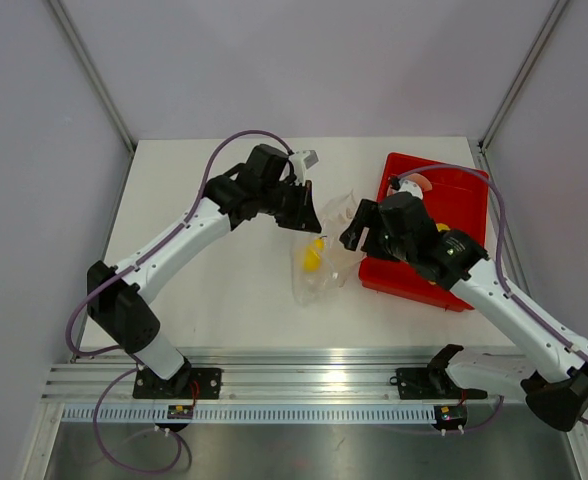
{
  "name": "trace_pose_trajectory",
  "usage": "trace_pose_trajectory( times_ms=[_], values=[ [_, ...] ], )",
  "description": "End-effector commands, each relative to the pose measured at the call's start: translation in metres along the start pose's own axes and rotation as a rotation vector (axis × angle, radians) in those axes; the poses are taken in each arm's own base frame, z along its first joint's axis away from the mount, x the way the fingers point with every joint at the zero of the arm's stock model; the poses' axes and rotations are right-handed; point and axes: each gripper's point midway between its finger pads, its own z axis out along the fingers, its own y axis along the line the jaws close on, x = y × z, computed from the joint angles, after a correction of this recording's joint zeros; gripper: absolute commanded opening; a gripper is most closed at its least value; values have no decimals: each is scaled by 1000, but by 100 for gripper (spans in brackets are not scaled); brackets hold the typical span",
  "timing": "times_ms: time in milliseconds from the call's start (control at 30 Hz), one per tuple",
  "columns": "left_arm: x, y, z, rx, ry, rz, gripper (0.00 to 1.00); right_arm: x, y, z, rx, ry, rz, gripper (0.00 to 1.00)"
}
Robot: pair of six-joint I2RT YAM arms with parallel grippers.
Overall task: Place the food in the zip-top bag and seal the zipper
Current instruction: Adjust the zipper food storage bag at the center of the board.
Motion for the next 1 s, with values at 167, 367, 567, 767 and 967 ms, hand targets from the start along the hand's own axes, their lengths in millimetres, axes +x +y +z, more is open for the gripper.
trace_pose_trajectory(
  times_ms=[167, 367, 567, 767, 967],
  values=[
    [-11, -3, -9, 10, -45, 19, 0, 30, -27, 33, 146, 102, -31, 82],
    [-7, 9, -8, -35, -32, 17, 0, 4, 5, 4, -23, 12, -7, 76],
    [-4, 12, -6, -41, -18, 23, 0, -33, 11, -30, -55, -135, 9, 82],
    [-1, 14, -4, -40, -12, 17, 0, -14, -12, -5, 73, -64, -40, 93],
    [-1, 13, -4, -32, -11, 14, 0, 34, -7, 53, 71, 147, -74, 86]
  ],
)
